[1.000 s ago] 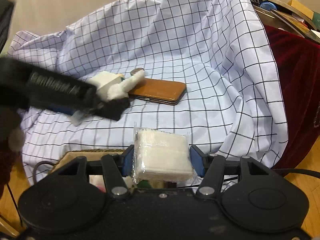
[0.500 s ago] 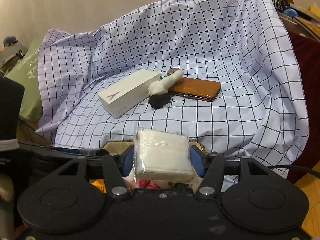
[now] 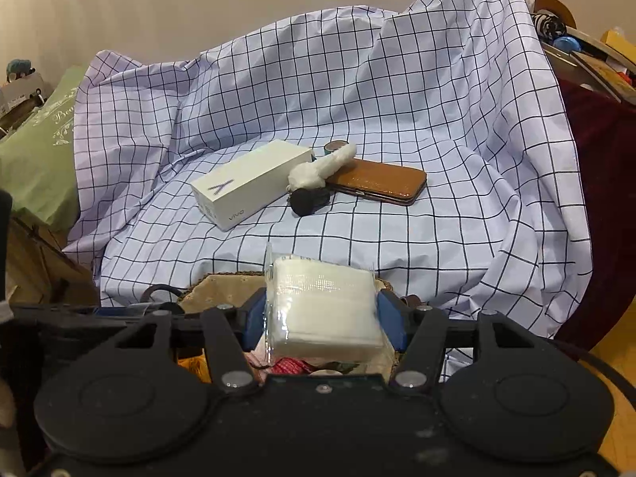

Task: Organize soft objects
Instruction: 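Open the left tool to drop the black cylinder into the basket, then open the right tool to drop the cotton-pad packet into the basket, then move both tools from the basket back toward the items on the sheet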

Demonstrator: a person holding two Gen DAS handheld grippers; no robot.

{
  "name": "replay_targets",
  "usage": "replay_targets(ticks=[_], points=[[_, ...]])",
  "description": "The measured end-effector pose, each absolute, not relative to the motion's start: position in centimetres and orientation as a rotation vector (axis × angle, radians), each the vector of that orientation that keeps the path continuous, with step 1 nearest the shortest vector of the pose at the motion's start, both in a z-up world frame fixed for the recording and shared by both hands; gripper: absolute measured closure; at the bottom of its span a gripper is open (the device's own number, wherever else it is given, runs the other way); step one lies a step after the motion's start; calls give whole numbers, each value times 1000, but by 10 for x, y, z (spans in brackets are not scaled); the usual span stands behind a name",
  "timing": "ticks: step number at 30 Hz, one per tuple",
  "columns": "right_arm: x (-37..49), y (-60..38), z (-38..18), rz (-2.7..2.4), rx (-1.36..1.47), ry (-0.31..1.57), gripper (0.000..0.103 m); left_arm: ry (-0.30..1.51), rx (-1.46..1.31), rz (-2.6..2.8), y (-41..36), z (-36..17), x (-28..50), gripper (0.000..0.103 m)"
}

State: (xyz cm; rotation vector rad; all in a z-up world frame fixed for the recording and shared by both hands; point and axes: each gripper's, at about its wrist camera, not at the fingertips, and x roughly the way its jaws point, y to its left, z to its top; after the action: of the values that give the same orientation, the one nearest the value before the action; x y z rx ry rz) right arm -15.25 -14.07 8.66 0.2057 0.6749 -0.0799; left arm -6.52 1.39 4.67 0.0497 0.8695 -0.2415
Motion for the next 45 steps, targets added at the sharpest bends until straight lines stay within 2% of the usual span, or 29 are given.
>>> replay_targets(ticks=[14, 17, 18, 22, 29, 33, 45], points=[[-143, -127, 78, -86, 136, 750, 44, 887, 59, -203, 19, 34, -68, 34], [-142, -129, 77, -87, 139, 755, 44, 882, 72, -196, 18, 35, -68, 31], [-142, -129, 77, -87, 141, 757, 44, 879, 78, -193, 17, 35, -68, 26], [-141, -131, 76, -85, 145, 765, 42, 874, 87, -190, 16, 35, -69, 26], [-139, -131, 74, -91, 150, 777, 33, 876, 88, -180, 17, 35, -69, 25], [-139, -132, 74, -94, 154, 785, 30, 867, 94, -171, 17, 35, -70, 17], [-138, -135, 71, -107, 169, 796, 28, 860, 106, -164, 18, 35, -73, 17]])
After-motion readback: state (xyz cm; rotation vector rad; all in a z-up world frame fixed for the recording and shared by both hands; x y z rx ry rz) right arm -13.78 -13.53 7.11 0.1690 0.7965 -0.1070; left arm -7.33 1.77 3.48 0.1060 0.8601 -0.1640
